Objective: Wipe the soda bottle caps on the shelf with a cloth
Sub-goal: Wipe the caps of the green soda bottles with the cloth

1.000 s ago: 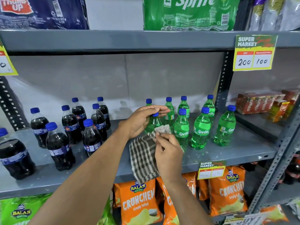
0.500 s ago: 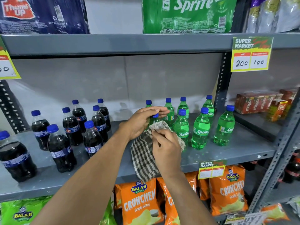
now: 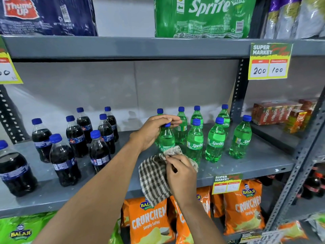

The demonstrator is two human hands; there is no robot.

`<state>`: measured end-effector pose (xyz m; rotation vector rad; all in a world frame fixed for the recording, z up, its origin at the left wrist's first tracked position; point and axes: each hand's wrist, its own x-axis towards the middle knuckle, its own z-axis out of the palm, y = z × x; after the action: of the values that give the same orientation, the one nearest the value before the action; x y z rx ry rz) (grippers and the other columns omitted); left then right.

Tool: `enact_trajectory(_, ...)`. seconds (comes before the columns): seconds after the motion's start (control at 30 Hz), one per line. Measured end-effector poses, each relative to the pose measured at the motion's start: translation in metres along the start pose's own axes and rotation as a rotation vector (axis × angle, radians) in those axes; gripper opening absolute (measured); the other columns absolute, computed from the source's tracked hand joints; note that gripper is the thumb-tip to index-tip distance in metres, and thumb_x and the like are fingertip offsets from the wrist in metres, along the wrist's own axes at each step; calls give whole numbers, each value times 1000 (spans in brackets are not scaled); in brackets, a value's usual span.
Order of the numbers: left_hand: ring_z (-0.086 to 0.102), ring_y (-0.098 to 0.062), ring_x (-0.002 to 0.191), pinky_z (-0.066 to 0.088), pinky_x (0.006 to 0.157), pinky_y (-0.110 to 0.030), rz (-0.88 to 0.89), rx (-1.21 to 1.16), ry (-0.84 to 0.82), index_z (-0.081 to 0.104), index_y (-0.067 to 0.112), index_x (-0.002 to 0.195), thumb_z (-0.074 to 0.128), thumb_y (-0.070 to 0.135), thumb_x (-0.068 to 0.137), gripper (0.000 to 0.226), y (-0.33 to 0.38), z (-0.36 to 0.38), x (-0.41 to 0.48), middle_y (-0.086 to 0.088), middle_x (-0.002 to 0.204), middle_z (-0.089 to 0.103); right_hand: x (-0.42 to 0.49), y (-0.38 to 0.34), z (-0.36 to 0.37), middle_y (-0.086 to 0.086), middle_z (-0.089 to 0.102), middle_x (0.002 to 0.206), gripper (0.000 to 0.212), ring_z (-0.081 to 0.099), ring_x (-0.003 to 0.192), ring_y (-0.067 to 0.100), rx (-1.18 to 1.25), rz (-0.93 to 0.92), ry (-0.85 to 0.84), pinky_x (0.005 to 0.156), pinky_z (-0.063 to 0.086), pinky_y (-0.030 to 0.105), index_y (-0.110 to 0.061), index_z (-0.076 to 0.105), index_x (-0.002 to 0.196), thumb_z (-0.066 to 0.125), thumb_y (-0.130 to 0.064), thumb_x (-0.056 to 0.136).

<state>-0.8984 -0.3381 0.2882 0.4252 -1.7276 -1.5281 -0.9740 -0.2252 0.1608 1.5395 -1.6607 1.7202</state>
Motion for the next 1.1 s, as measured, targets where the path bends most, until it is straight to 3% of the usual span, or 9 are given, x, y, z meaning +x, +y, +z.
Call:
enact_trajectory(0.1,65,-27,123,48,108,-33,8,31,35,69,-1,117,41,-1,101,32,3,0,-1,-20,124,71,2,-5,-10,0,71,88,18,68,82,15,50,-46,67,70,58,32,-8,80,93,80,3,78)
enact_trajectory(0.27,65,-16,123,44,109,-33,78,84,128,75,15,109,56,10,98,23,19,3,-7,-6,121,75,11,-18,-26,5,73,91,21,71,83,20,86,-125,146,72,61,36,-4,79,94,83,5,76)
enact_trajectory(0.37,61,-23,128,41,115,-35,174,151,205,74,15,113,61,16,93,24,46,9,-30,-10,126,73,17,-30,-40,8,73,88,23,71,80,17,131,-125,203,75,61,32,-1,79,91,84,9,71)
enact_trajectory(0.5,63,-22,125,48,107,-31,195,363,86,66,4,127,59,8,99,29,65,5,-87,-11,130,69,28,-55,-62,9,72,87,21,66,82,4,212,-87,223,81,51,12,3,77,92,81,9,72)
enact_trajectory(0.67,69,-7,110,54,94,-24,56,627,-11,65,20,129,74,14,90,41,73,-16,-150,9,117,73,29,-88,-71,7,71,90,14,66,86,8,294,-165,173,81,52,16,1,75,93,78,-1,79)
enact_trajectory(0.87,73,-11,90,57,79,-25,55,839,167,76,15,109,75,13,89,20,99,-33,-220,4,99,77,9,-134,-61,-10,61,106,51,61,95,5,490,-158,-143,87,46,11,-20,61,129,72,-12,80)
enact_trajectory(0.97,74,-24,89,58,79,-43,12,886,262,77,22,105,74,21,91,14,115,-38,-259,1,99,77,7,-150,-57,-6,56,100,37,58,95,13,466,-220,-221,88,39,11,-22,70,118,71,-24,81)
enact_trajectory(1.03,72,-10,90,57,80,-35,-26,942,300,76,28,100,73,23,92,10,123,-43,-285,12,97,76,7,-160,-50,-4,55,110,29,54,105,21,472,-272,-261,95,38,20,-25,75,105,68,-34,78)
enact_trajectory(1.1,71,-5,93,57,82,-32,-78,1006,299,76,31,101,73,26,92,11,130,-49,-311,18,98,75,6,-170,-44,-8,55,129,25,48,126,16,520,-320,-396,102,36,32,-32,72,100,70,-34,75)
